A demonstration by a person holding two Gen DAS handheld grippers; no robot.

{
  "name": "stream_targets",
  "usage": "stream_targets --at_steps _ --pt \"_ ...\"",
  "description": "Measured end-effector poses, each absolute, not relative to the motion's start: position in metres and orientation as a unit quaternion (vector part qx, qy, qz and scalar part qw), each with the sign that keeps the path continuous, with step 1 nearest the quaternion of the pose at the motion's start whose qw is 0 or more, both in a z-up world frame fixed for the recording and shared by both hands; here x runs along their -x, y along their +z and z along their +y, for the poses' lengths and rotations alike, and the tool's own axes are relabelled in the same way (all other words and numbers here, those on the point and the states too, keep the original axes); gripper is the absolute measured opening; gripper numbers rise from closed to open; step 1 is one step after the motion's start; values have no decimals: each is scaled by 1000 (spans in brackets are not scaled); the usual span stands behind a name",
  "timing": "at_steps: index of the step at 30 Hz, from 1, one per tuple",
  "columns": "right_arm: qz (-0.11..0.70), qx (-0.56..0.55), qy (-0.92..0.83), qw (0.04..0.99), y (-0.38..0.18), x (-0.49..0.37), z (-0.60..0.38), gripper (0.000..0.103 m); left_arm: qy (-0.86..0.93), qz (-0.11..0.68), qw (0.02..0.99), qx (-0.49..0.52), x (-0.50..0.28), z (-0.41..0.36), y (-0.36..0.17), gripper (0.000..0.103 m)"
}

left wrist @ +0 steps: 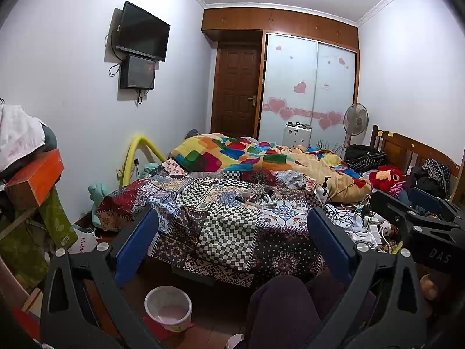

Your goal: Collect trash

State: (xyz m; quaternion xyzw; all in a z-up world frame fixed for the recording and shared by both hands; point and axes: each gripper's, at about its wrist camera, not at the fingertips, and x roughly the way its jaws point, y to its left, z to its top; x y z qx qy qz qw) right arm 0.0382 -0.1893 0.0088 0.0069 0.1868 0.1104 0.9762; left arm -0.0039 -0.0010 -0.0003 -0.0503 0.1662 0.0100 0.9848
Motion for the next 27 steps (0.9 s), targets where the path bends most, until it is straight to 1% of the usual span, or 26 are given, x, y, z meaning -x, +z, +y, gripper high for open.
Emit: stream_targets --at_steps 27 --pt "187 -6 112 976 8 -41 -189 103 11 168 984 52 5 -1 -2 103"
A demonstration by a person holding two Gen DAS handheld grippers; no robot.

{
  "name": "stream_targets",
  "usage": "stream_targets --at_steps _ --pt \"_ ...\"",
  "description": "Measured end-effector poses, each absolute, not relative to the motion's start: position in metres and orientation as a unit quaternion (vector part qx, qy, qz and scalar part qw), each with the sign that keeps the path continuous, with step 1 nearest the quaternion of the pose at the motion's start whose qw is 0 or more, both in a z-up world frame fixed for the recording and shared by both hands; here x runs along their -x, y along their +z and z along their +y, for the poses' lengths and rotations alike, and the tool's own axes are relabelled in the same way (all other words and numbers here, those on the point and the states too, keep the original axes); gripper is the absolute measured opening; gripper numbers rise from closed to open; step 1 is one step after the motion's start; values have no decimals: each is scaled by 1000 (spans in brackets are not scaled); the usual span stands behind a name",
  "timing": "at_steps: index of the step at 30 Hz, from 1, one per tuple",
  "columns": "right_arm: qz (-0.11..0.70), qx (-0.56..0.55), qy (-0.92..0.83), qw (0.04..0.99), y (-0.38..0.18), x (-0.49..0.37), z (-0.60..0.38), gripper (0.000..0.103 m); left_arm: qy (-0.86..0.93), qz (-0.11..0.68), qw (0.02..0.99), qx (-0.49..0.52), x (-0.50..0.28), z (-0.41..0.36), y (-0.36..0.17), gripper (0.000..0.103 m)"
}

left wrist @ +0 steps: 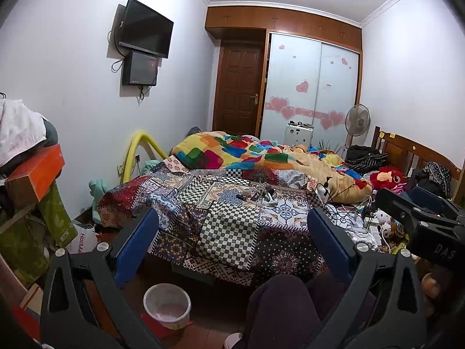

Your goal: Collect trash

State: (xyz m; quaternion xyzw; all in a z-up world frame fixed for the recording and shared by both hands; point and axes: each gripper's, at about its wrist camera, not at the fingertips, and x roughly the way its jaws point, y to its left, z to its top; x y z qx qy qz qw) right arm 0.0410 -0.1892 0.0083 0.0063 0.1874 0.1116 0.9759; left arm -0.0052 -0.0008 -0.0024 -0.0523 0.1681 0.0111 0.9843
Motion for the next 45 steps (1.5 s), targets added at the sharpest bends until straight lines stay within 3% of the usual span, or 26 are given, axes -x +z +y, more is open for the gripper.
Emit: stream_targets --at_steps 19,34,45 --pt "216 -13 101 971 2 -87 -197 103 4 171 984 47 -37 -7 -4 103" --pt "244 1 49 968 -12 -200 -233 103 12 210 975 68 -197 -13 -2 103" --pt "292 27 46 955 -47 -310 -253 103 -8 314 947 68 -354 -24 -66 103"
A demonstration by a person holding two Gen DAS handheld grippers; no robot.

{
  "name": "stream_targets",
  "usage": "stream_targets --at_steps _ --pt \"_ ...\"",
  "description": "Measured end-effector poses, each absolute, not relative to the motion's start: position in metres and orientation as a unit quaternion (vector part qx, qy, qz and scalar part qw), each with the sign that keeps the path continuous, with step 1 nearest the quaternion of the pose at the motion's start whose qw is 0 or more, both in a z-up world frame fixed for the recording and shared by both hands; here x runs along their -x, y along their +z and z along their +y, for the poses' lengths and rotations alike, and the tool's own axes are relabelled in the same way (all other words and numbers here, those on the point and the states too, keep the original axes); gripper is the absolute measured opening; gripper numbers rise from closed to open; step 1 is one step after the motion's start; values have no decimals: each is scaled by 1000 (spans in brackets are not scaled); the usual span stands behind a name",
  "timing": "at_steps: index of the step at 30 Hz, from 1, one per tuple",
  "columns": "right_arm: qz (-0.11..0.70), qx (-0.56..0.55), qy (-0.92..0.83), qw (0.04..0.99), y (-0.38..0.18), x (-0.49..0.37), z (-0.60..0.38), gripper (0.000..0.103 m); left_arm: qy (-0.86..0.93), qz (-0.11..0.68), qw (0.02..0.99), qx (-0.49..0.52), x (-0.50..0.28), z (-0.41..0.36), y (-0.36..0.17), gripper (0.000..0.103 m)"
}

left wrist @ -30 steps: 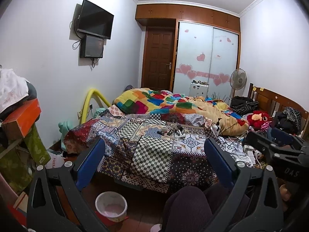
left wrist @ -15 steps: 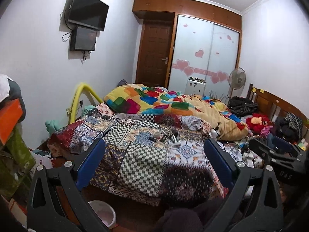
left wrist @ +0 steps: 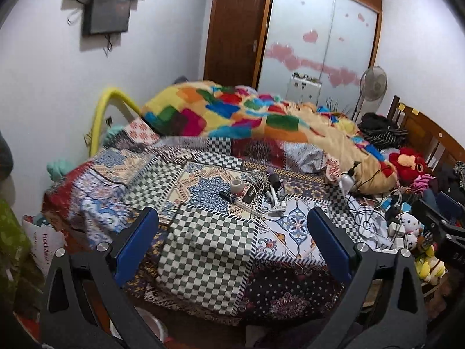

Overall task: Collect trash
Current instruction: 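Grasp the white tape roll with the left gripper while the right gripper grasps the purple spray bottle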

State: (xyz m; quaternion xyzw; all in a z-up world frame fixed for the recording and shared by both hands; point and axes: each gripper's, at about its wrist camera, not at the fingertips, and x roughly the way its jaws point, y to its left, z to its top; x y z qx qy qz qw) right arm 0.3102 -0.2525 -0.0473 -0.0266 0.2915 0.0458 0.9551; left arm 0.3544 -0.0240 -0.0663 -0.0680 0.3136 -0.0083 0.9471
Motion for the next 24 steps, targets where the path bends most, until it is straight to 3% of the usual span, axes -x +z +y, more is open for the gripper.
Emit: stream_targets --at_steps 7,13,20,24 --pt "337 20 66 939 -86 -378 -260 97 -20 357 931 70 -436 -27 -114 103" --pt "384 4 100 918 -120 -443 -263 77 -21 388 919 73 -498 -27 -155 103" --pt "433 -37 143 889 -156 -514 -258 46 -31 421 904 66 -562 -31 -201 103" --pt "458 -62 164 872 -175 -552 -251 41 -42 424 904 42 -589 -36 -220 87"
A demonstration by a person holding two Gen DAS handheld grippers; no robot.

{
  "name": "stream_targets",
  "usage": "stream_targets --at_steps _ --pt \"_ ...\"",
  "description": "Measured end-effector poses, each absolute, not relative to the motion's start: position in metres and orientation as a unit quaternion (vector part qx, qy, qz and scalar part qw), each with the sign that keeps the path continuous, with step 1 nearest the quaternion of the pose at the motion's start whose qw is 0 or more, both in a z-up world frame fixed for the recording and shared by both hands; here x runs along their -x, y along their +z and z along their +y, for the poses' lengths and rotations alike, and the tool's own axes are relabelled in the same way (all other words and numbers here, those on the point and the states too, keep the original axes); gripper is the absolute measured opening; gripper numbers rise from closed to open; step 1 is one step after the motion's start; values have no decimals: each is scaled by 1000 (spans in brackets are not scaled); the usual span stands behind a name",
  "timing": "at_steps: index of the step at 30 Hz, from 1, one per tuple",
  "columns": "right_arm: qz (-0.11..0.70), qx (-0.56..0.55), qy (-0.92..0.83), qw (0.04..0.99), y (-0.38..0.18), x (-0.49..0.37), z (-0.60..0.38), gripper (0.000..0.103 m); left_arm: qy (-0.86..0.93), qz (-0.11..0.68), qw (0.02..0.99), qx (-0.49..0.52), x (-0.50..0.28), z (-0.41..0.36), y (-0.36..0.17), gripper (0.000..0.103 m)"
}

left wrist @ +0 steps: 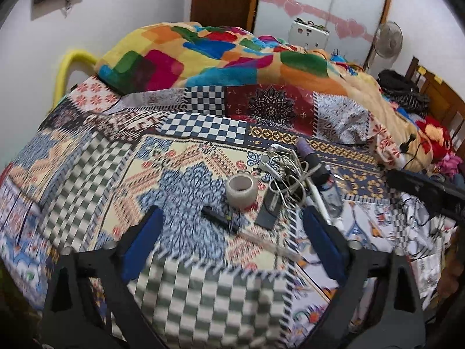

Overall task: Collect trash
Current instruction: 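Grasp the white tape roll with the left gripper while the right gripper grasps the purple spray bottle, then carry the tape roll and spray bottle down over the white bucket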

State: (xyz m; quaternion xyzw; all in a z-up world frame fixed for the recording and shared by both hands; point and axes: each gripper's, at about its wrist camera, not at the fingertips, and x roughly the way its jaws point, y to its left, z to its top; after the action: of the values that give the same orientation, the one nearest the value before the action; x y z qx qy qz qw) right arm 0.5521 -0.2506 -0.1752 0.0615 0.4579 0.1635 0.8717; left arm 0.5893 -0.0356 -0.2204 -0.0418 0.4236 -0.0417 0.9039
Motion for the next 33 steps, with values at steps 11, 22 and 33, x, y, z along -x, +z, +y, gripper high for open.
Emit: stream_targets --at_steps 11,22,33 --pt "513 -73 185 835 -223 -626 -222 28 -86 449 889 44 -643 -45 -266 55" --pt "536 -37 172 825 -244 -645 -210 24 -96 456 881 79 -658 -42 -284 37" --pt "498 -30 158 852 -202 -618 -219 24 -97 438 889 87 -636 -32 -247 37"
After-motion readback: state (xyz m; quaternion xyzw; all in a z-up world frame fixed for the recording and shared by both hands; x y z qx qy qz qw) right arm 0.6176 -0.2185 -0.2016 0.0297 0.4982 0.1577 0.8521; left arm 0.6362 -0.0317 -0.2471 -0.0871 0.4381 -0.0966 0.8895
